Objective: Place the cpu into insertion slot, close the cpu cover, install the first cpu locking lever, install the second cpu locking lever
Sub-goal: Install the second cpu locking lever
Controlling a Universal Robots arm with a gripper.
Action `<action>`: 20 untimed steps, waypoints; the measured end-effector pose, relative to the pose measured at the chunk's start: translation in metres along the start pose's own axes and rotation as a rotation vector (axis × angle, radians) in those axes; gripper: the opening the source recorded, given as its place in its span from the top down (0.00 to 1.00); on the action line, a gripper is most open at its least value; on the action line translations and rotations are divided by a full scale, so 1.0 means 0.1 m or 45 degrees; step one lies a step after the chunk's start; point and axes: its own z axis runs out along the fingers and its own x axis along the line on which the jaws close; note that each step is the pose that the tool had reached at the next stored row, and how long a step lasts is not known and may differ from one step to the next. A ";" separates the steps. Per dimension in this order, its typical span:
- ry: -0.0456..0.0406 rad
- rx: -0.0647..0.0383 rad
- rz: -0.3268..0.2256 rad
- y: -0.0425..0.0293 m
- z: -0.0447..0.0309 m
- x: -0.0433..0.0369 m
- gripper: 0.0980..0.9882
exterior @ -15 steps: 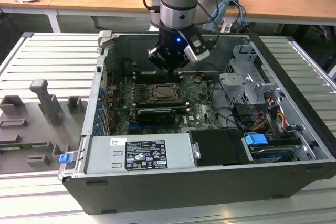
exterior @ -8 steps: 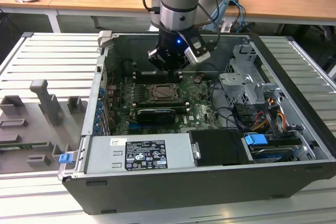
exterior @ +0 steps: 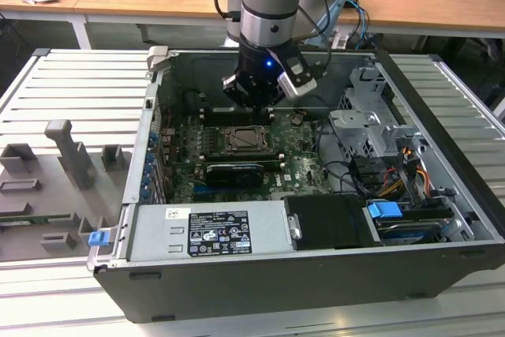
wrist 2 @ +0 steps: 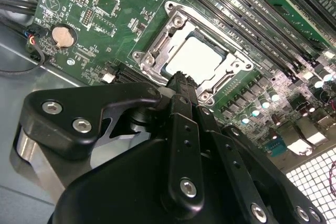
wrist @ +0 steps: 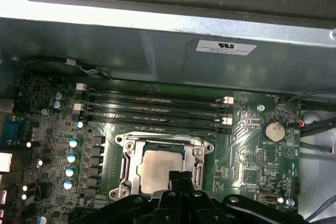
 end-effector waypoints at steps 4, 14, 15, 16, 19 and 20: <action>0.000 0.000 0.000 -0.018 -0.002 0.001 0.99; 0.000 0.000 0.000 -0.060 -0.007 0.005 0.99; 0.000 0.000 0.000 -0.067 -0.007 0.006 0.99; 0.000 0.000 0.000 -0.072 -0.008 0.006 0.99; 0.000 0.000 0.000 -0.083 -0.009 0.007 0.99; 0.000 0.000 0.000 -0.088 -0.010 0.007 0.99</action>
